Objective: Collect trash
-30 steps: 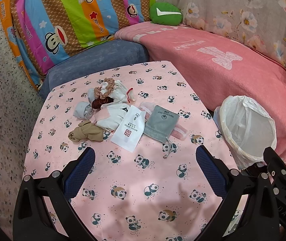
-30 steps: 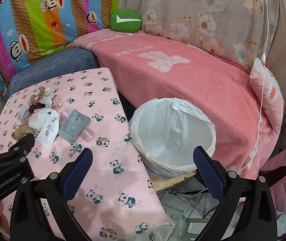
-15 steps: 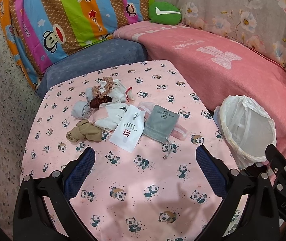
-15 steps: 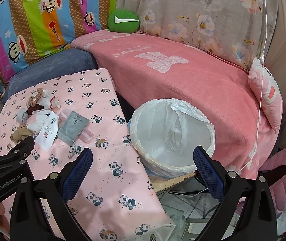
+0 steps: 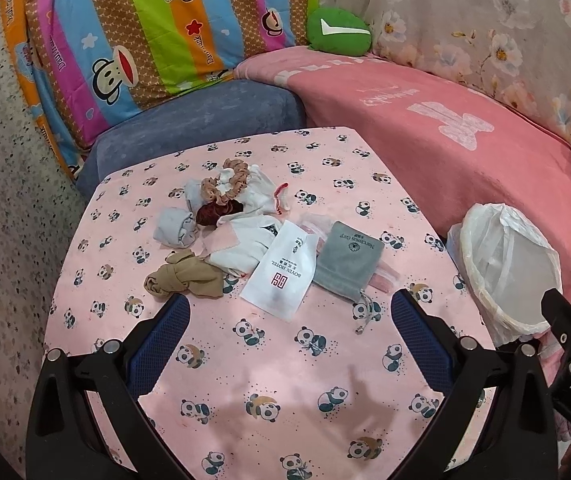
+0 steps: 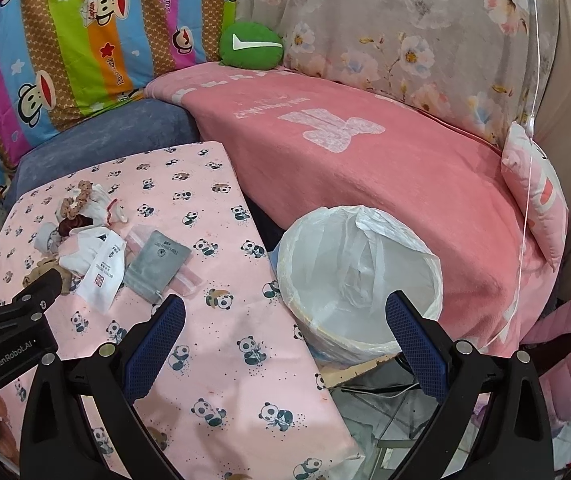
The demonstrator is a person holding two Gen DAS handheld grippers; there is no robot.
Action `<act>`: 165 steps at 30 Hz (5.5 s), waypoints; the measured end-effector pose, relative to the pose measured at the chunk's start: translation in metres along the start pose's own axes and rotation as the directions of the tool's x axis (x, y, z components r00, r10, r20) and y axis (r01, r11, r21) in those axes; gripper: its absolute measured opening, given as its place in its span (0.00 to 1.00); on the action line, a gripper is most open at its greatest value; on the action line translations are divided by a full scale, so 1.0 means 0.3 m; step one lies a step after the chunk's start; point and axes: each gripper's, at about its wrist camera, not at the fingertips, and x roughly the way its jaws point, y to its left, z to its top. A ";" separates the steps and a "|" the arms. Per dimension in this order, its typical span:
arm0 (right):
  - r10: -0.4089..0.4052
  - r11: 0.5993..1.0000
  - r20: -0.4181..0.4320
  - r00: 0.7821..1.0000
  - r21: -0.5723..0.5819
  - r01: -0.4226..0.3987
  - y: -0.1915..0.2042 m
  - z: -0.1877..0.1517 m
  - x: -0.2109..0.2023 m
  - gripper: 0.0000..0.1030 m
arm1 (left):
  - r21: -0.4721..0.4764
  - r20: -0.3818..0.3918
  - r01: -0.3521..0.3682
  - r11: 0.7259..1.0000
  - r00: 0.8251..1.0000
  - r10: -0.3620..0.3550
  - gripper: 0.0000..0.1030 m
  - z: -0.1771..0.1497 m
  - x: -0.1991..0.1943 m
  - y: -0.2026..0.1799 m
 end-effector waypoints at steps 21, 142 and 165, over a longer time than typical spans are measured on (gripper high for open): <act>0.139 0.990 -0.003 0.990 -0.001 -0.139 0.307 0.025 0.146 0.95 | -0.021 -0.010 -0.006 1.000 1.000 0.006 0.93 -0.001 0.223 0.371; 0.097 0.885 0.093 0.991 0.447 -0.129 -0.549 -0.094 0.319 0.03 | 0.363 -0.071 0.505 0.783 0.853 -0.517 0.69 0.138 0.190 -0.731; 0.137 0.909 0.138 0.981 0.376 -0.179 -0.338 -0.067 0.195 0.45 | 0.270 0.046 0.359 0.893 0.922 -0.384 0.77 0.152 0.135 -0.463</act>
